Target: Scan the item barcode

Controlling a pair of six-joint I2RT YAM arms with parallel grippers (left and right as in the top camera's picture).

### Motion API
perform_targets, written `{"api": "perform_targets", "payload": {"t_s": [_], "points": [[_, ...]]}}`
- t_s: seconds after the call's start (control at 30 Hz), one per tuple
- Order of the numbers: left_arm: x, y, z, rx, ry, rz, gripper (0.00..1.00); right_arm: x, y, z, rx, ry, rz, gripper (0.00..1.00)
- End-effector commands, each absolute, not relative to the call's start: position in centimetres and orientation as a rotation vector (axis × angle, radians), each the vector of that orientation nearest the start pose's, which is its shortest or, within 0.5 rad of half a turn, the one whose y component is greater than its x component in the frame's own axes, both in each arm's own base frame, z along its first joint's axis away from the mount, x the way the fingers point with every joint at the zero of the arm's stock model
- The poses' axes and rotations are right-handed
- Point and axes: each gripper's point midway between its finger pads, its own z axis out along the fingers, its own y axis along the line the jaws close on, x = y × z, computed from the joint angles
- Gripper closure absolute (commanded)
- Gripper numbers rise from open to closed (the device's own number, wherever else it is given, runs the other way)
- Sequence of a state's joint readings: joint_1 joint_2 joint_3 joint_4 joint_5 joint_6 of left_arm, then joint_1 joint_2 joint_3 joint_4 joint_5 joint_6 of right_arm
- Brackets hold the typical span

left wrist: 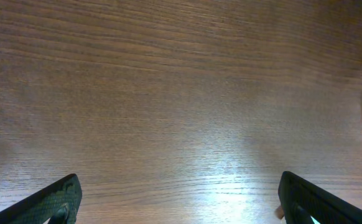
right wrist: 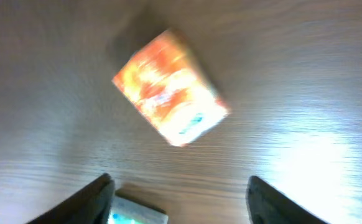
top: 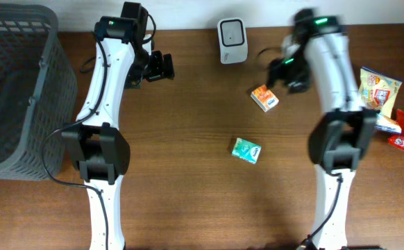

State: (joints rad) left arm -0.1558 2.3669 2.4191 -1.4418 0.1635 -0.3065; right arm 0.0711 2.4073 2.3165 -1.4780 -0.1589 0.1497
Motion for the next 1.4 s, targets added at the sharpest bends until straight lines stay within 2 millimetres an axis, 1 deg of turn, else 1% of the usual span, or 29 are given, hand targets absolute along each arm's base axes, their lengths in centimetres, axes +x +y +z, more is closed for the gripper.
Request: {"api": "perform_targets", "payload": {"t_s": [0.0, 0.07, 0.1, 0.17, 0.23, 0.27, 0.33, 0.43, 0.5, 0.67, 0.7, 0.73, 0.77, 0.9, 0.97, 1.0, 1.03, 1.1, 1.17, 1.27, 1.33, 1.37], "points": [[48.5, -10.1, 13.7, -0.185, 2.966, -0.28, 0.01, 44.6, 7.7, 5.6, -0.168, 3.195, 0.036, 0.33], [48.5, -10.1, 13.7, -0.185, 2.966, -0.28, 0.01, 44.3, 7.9, 4.5, -0.265, 3.191, -0.097, 0.33], [48.5, -10.2, 13.7, -0.185, 2.966, -0.28, 0.01, 44.4, 7.5, 4.1, -0.307, 3.169, -0.239, 0.35], [48.5, -10.1, 13.7, -0.185, 2.966, -0.28, 0.01, 44.9, 6.7, 3.9, -0.346, 3.116, -0.421, 0.35], [48.5, -10.1, 13.7, -0.185, 2.966, -0.28, 0.01, 45.7, 6.2, 3.8, -0.359, 3.062, -0.529, 0.35], [48.5, -10.1, 13.7, -0.185, 2.966, -0.28, 0.01, 46.0, 6.2, 3.6, -0.368, 3.042, -0.548, 0.35], [48.5, -10.1, 13.7, -0.185, 2.966, -0.28, 0.01, 46.3, 6.7, 3.2, -0.415, 3.035, -0.513, 0.36], [48.5, -10.1, 13.7, -0.185, 2.966, -0.28, 0.01, 46.5, 7.9, 2.8, -0.452, 3.036, -0.403, 0.45], [48.5, -10.1, 13.7, -0.185, 2.966, -0.28, 0.01, 46.6, 8.5, 2.7, -0.464, 3.032, -0.368, 0.46], [48.5, -10.1, 13.7, -0.185, 2.966, -0.28, 0.01, 46.5, 9.6, 2.7, -0.531, 3.014, -0.365, 0.47], [48.5, -10.1, 13.7, -0.185, 2.966, -0.28, 0.01, 46.6, 9.8, 2.6, -0.533, 3.009, -0.364, 0.49], [48.5, -10.1, 13.7, -0.185, 2.966, -0.28, 0.01, 46.7, 10.0, 2.4, -0.536, 3.004, -0.362, 0.53], [48.5, -10.1, 13.7, -0.185, 2.966, -0.28, 0.01, 46.6, 10.1, 2.1, -0.541, 3.004, -0.363, 0.54], [48.5, -10.1, 13.7, -0.185, 2.966, -0.28, 0.01, 46.4, 9.9, 0.7, -0.564, 3.018, -0.376, 0.55], [48.5, -10.1, 13.7, -0.185, 2.966, -0.28, 0.01, 46.4, 9.9, 0.7, -0.564, 3.018, -0.376, 0.62], [48.5, -10.1, 13.7, -0.185, 2.966, -0.28, 0.01, 46.4, 10.0, 0.7, -0.562, 3.015, -0.375, 0.71], [48.5, -10.1, 13.7, -0.186, 2.966, -0.28, 0.01, 46.5, 10.0, 0.7, -0.562, 3.014, -0.375, 0.75], [48.5, -10.1, 13.7, -0.185, 2.966, -0.28, 0.01, 46.5, 10.0, 0.7, -0.561, 3.012, -0.375, 0.86], [48.5, -10.1, 13.7, -0.185, 2.966, -0.28, 0.01, 46.6, 9.9, 0.7, -0.558, 3.006, -0.385, 0.91], [48.5, -10.1, 13.7, -0.185, 2.966, -0.28, 0.01, 47.1, 9.4, 0.9, -0.55, 2.983, -0.436, 0.9], [48.5, -10.1, 13.7, -0.185, 2.966, -0.28, 0.01, 47.2, 9.1, 0.8, -0.549, 2.978, -0.46, 0.73], [48.5, -10.1, 13.7, -0.185, 2.966, -0.28, 0.01, 47.2, 9.1, 0.7, -0.55, 2.981, -0.46, 0.69]]}}
